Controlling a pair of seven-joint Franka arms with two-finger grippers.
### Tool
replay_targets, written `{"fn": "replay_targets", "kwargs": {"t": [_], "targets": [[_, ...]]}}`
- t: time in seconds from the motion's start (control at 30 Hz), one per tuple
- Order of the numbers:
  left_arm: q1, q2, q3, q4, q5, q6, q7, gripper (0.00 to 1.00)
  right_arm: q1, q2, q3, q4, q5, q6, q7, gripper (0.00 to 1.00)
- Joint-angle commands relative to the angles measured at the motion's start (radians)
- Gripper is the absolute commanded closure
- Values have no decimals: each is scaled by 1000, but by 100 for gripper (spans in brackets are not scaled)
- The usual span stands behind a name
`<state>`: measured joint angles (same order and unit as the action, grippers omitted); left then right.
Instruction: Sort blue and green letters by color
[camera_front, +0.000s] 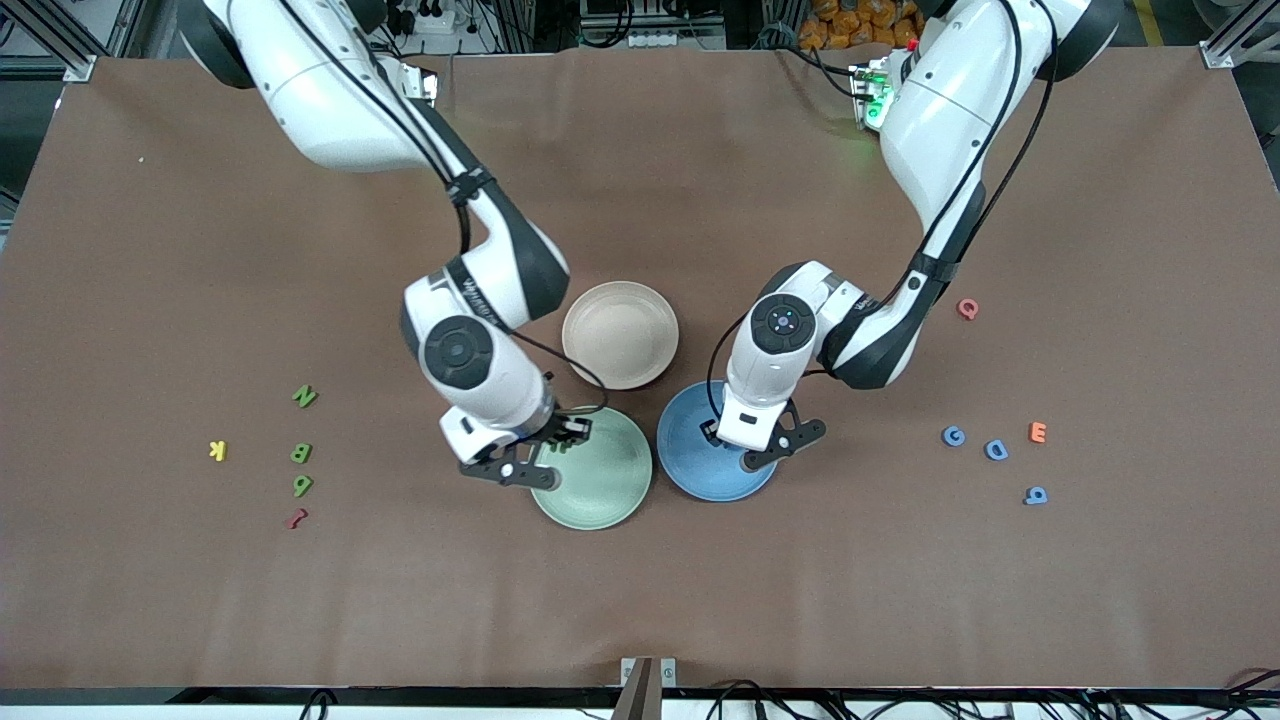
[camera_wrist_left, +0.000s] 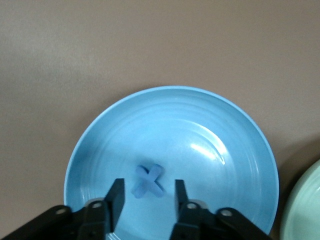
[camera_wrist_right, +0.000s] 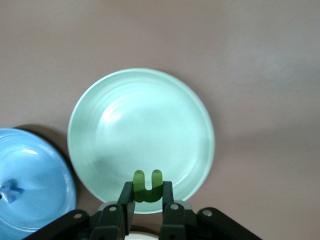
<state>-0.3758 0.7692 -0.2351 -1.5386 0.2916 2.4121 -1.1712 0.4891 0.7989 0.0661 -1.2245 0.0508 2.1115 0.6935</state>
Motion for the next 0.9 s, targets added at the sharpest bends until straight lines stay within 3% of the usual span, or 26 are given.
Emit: {"fn": "replay_targets", "kwargs": {"t": [0.0, 0.17, 0.33, 0.67, 0.77, 0.87], "targets": [[3, 5, 10, 31, 26, -19, 64, 0, 36, 48, -14, 13, -51, 47, 72, 100], [28, -11, 10, 17, 29, -30, 77, 0, 52, 78, -15, 14, -69, 97, 80, 100], [103, -53, 7, -2, 27, -139, 224, 0, 62, 98, -19, 17, -94, 114, 80, 100], [293, -174, -3, -164, 27, -151, 456, 0, 65, 120, -22, 17, -100, 143, 80, 99], [343, -214, -10, -225, 29, -117, 476, 0, 62, 125, -22, 17, -98, 143, 78, 84], [393, -252, -20, -320, 29, -18, 499, 0, 56, 126, -22, 17, -98, 142, 78, 59]]}}
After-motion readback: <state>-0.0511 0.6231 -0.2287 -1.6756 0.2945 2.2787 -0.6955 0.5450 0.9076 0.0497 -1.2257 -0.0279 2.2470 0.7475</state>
